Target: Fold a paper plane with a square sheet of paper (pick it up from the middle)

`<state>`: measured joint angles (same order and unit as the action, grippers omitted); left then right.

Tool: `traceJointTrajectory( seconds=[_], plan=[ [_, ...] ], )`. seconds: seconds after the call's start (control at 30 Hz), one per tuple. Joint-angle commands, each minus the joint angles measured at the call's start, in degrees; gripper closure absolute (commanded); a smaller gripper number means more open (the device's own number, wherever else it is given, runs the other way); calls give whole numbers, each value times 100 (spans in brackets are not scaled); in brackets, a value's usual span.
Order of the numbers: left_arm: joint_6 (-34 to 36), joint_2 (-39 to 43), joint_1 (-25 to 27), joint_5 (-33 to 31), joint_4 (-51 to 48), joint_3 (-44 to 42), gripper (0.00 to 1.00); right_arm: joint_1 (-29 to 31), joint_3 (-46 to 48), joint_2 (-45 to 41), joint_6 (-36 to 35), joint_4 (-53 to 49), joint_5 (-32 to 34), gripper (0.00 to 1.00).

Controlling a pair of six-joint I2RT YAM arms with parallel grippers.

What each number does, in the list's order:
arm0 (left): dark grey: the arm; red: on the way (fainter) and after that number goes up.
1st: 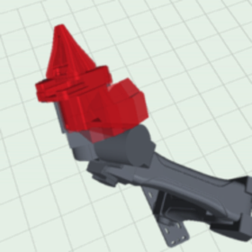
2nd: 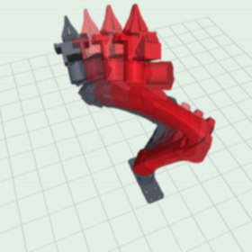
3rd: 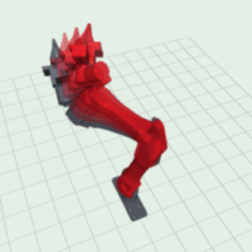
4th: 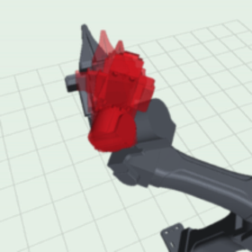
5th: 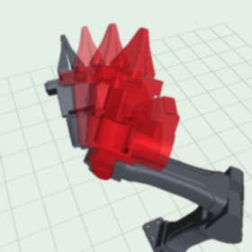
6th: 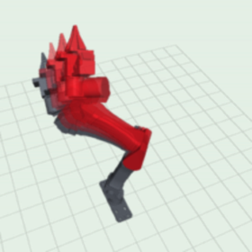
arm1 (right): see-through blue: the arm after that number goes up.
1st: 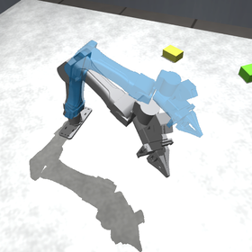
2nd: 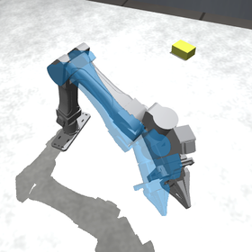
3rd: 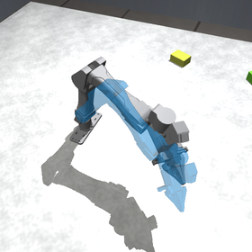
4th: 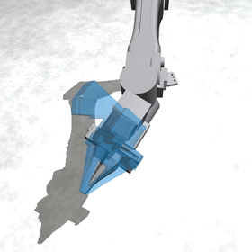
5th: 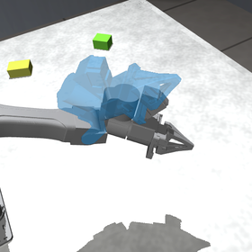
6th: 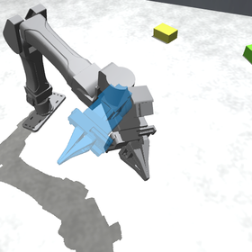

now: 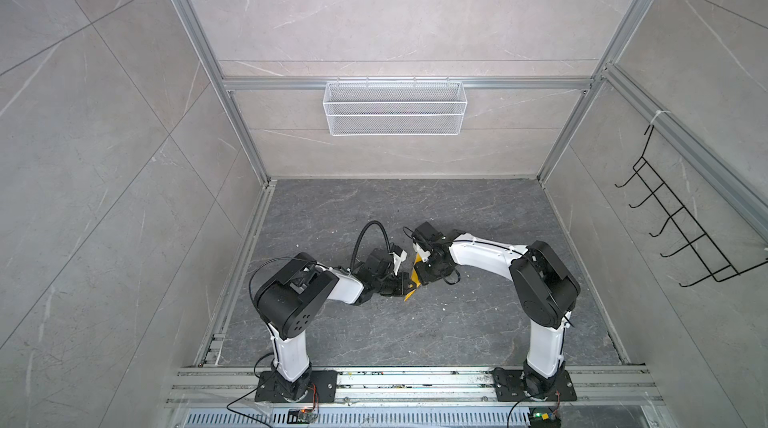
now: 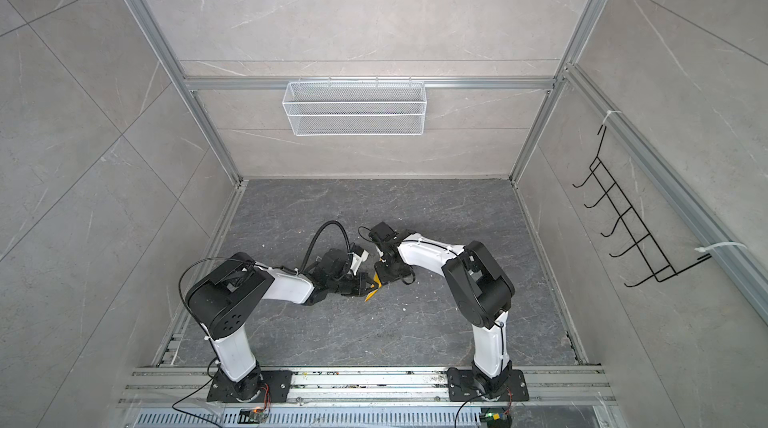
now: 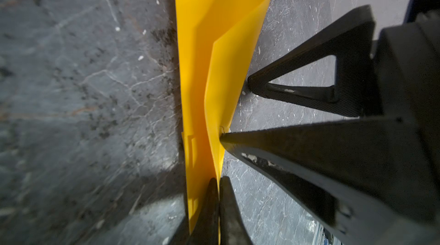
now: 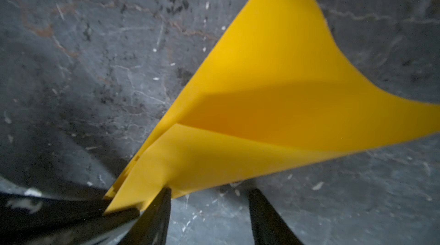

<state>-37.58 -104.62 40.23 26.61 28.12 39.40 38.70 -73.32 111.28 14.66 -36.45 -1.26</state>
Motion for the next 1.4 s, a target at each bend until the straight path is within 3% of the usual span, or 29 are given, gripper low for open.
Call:
traceJointTrajectory(
  seconds=[0.0,0.33,0.77,1.37],
  plan=[
    [49,-300,-86,-578,-747,-151,100,-11,262,518,217,-376,-2,42],
    [115,-347,-86,-579,-977,-68,100,-196,277,300,380,-395,-450,36],
    [136,-375,-85,-587,-1133,-16,100,-118,177,703,549,-838,472,39],
    [147,-137,-85,-578,-1365,164,93,-74,121,1015,609,-951,655,40]
  ],
)
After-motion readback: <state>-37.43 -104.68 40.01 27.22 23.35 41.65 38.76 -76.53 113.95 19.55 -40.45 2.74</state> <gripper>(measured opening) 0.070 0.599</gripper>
